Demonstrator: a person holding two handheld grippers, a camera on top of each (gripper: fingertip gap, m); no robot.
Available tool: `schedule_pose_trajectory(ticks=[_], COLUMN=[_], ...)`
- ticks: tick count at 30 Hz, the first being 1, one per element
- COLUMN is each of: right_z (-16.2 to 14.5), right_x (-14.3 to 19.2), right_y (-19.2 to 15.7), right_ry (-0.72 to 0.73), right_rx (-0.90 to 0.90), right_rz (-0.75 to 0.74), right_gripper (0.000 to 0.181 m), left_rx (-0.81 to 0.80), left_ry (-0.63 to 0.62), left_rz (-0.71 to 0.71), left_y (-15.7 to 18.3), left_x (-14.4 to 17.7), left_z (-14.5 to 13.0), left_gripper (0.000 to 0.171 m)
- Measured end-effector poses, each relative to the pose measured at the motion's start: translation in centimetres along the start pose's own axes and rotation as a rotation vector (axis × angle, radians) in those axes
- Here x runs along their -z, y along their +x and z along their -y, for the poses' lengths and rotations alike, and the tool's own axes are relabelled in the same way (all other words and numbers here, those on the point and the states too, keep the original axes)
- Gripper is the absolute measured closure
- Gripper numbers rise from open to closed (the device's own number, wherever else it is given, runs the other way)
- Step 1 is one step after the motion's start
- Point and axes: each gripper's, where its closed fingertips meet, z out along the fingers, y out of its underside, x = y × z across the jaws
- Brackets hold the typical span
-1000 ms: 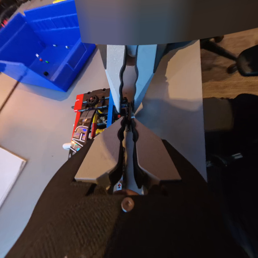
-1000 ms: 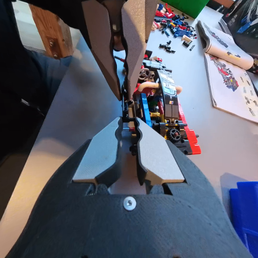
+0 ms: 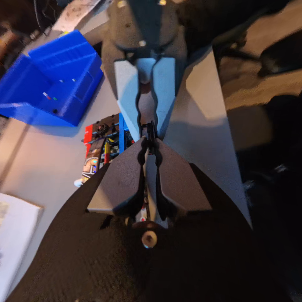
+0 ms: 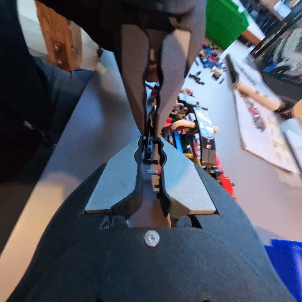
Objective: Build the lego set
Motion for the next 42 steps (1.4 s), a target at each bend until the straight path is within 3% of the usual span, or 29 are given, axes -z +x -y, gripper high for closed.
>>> schedule_pose_trajectory(ticks=[3,6,11,23,28,36,38,42], right_z=[-0.2,0.5,0.7,0.3,0.8,0.6,0.2,0.0], right_x=[-0.2,0.1,0.7,0.5,0.7,1.0,1.7,2.8], right_y=[-0.5,-0.5,0.9,0.2,0.6,0.9,1.5,1.5], right_ry=[0.008,0.053,0.07,0.061,0.08,0.078,0.058,0.076], right_rx=[-0.185,-0.239,-0.068,-0.095,0.047,0.061,0.048,-0.02], right_rz=[0.118,0.151,-0.008,0.055,-0.041,-0.063,-0.084,-0.023], right_gripper=[0.166,0.165,0.152,0.166,0.168,0.166,0.151,0.158], left_rx=[-0.156,-0.219,-0.147,-0.085,0.049,0.023,0.021,0.018], left_ry=[-0.027,0.001,0.013,0.052,0.103,0.074,0.049,0.037], left_rz=[0.072,0.111,0.125,0.072,0.018,0.019,0.027,0.035], left_y=[0.2,0.2,-0.9,-0.2,-0.4,-0.5,-0.7,-0.9], left_x=[0.1,0.6,0.6,0.3,0.5,0.5,0.5,0.6], left_z=[0.1,0.7,0.6,0.8,1.0,0.8,0.3,0.3], left_gripper=[0.168,0.168,0.169,0.169,0.168,0.168,0.168,0.168])
